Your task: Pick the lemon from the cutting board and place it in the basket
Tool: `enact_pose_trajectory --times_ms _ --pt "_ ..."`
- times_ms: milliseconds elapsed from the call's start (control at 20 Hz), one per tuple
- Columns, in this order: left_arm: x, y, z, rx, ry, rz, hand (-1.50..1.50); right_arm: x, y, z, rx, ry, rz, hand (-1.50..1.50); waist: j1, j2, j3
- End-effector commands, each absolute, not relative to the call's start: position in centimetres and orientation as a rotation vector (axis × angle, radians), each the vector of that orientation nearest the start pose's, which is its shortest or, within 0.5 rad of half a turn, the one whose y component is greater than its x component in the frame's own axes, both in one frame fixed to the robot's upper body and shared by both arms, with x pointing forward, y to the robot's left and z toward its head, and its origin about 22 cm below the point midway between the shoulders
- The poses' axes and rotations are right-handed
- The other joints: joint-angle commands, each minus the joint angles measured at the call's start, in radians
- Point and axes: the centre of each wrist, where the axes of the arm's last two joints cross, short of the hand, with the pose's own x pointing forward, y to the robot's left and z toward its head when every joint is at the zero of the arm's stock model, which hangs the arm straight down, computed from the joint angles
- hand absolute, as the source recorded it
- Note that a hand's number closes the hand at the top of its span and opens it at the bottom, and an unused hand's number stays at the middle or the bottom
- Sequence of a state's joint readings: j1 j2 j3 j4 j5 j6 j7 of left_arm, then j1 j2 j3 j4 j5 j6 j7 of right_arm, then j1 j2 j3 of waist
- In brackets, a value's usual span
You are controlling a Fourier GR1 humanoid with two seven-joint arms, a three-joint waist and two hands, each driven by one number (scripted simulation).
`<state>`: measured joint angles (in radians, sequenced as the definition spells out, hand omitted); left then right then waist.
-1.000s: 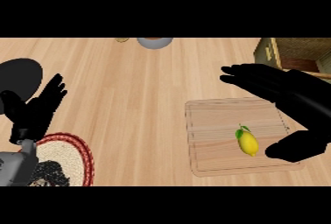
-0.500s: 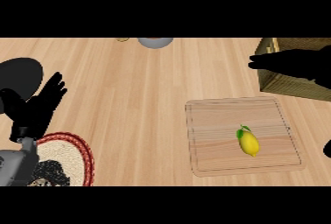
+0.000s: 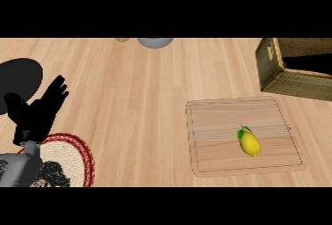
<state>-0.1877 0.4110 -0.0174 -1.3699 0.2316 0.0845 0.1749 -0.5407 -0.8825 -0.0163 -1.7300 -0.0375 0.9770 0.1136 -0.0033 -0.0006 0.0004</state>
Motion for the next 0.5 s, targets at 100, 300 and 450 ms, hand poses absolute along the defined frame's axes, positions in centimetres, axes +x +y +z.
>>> enact_pose_trajectory --times_ms 100,300,450 --pt "29.5 31.5 2.2 0.205 -1.390 -0.081 0.00 28.0 -34.1 24.3 -0.158 -1.464 1.545 -1.50 -0.002 0.002 0.000" --pt "29.6 31.4 2.9 0.196 -1.375 -0.070 0.00 28.2 -32.0 19.1 -0.168 -1.494 1.528 -1.50 0.004 0.003 0.000" --pt "28.5 31.8 3.1 0.189 -1.382 -0.077 0.00 27.6 -33.6 17.0 -0.170 -1.543 1.510 -1.50 0.003 0.001 0.000"
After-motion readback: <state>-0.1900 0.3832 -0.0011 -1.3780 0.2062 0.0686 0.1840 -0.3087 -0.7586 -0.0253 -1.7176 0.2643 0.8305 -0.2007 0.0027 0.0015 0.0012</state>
